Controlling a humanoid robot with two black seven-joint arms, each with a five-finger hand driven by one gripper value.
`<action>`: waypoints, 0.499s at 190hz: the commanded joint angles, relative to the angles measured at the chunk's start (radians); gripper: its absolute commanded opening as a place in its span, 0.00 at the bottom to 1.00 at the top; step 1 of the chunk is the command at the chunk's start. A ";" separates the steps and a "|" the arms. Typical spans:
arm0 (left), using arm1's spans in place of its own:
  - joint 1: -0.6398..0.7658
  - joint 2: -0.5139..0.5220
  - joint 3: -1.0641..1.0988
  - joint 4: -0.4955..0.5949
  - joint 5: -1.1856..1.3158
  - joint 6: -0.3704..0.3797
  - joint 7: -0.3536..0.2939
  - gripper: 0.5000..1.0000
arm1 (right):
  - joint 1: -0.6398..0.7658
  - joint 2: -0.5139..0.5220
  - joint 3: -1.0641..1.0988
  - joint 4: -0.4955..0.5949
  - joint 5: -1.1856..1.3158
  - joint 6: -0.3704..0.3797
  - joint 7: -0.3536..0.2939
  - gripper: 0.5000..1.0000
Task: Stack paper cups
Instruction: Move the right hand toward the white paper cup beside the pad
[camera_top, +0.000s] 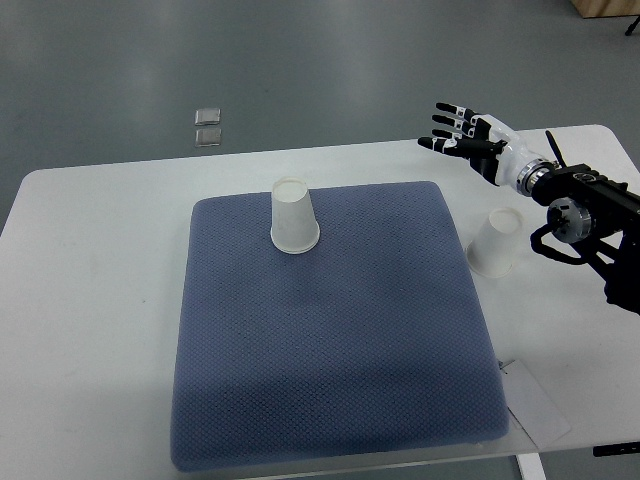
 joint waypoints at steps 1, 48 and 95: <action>0.000 0.000 0.001 0.000 0.000 0.000 0.000 1.00 | 0.003 -0.039 -0.003 0.014 -0.005 0.025 -0.001 0.83; 0.000 0.000 0.001 0.000 0.000 0.000 0.001 1.00 | 0.008 -0.167 -0.003 0.057 -0.229 0.164 0.012 0.83; 0.000 0.000 0.001 0.000 0.000 0.000 0.000 1.00 | 0.029 -0.285 -0.023 0.169 -0.617 0.175 0.032 0.83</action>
